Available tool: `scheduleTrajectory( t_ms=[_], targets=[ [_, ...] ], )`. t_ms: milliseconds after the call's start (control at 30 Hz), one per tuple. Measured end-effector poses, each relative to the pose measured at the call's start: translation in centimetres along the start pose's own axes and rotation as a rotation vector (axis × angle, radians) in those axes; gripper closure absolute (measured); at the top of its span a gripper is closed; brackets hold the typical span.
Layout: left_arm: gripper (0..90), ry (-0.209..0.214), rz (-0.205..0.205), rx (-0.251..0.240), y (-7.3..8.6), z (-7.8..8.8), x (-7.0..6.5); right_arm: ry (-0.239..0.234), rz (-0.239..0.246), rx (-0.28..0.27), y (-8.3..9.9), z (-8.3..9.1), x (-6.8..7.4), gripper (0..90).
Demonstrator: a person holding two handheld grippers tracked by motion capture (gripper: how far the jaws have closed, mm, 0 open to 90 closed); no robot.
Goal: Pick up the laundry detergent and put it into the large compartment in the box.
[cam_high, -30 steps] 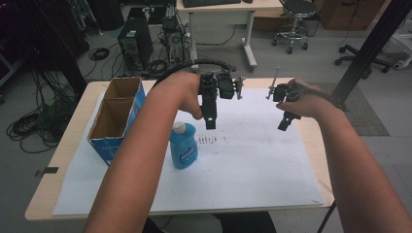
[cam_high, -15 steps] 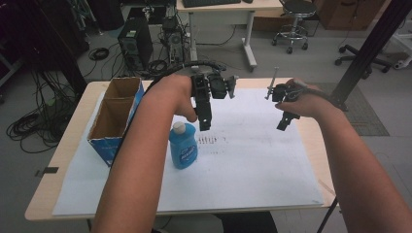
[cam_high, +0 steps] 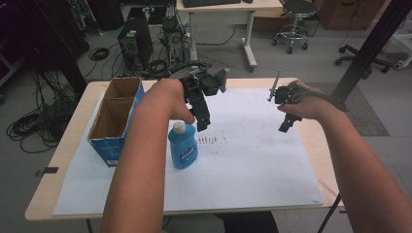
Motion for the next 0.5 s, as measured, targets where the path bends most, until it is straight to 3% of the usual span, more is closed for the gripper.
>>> scheduleTrajectory(
  t_ms=[67, 133, 500],
  targets=[
    [2.5, 0.000, 0.014, -0.007, 0.2, 0.1, 0.1, 0.002, 0.004, 0.000, 0.0, 0.0, 0.0, 5.9],
    [2.6, 0.026, 0.027, -0.003, 0.5, 0.1, -0.1, 0.003, 0.002, 0.000, 0.0, 0.0, 0.0, 5.9],
    [2.5, 0.050, 0.120, 0.028, 1.9, -0.4, 0.4, 0.005, 0.003, 0.004, -0.3, 0.0, 0.2, 5.9]
  ],
)
Point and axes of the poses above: each handheld gripper's, and its own axes: z roughly backward along the jaws, y roughly out of its underside, x roughly to its left, the point moved 8 cm from there along -z, roughly forward along the jaws, and after that the axes turned 3 degrees about -z, right-handed, at the moved point
